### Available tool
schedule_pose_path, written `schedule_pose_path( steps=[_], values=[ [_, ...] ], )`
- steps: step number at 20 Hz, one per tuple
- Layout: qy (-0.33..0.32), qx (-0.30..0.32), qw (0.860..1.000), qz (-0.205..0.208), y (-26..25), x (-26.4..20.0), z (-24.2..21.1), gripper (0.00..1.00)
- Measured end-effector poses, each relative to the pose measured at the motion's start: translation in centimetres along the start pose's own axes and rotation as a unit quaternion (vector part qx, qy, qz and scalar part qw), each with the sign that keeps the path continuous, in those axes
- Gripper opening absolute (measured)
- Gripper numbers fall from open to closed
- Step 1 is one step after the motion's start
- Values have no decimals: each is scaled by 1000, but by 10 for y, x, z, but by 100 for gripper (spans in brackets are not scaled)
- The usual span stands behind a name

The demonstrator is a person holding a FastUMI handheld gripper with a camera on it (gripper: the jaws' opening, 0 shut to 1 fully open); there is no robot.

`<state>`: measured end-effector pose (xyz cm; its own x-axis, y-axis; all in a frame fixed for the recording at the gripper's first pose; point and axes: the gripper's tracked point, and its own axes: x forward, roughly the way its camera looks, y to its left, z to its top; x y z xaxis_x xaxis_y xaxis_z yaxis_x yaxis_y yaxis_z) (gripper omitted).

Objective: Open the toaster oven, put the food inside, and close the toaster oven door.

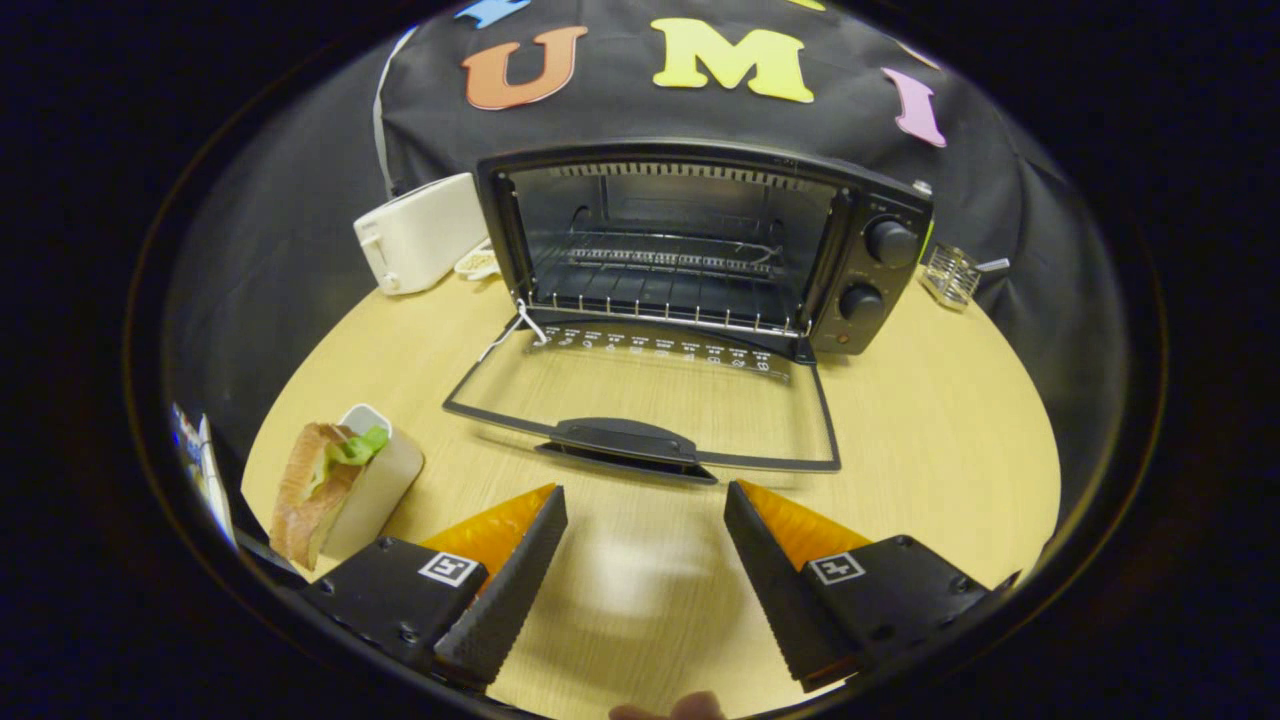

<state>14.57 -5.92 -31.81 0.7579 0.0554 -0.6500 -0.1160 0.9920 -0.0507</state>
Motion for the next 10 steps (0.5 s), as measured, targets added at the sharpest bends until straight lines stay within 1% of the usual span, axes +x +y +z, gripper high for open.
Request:
schedule_pose_path(
  steps=[2,5,6,8,10],
  values=[
    [-7,-15,1000,14,4,-20,1,100],
    [-18,-29,998,52,20,-59,7,100],
    [-20,-27,997,71,29,-71,10,100],
    [-12,-13,992,122,56,-89,12,100],
    [18,16,983,180,91,-99,7,100]
  ],
)
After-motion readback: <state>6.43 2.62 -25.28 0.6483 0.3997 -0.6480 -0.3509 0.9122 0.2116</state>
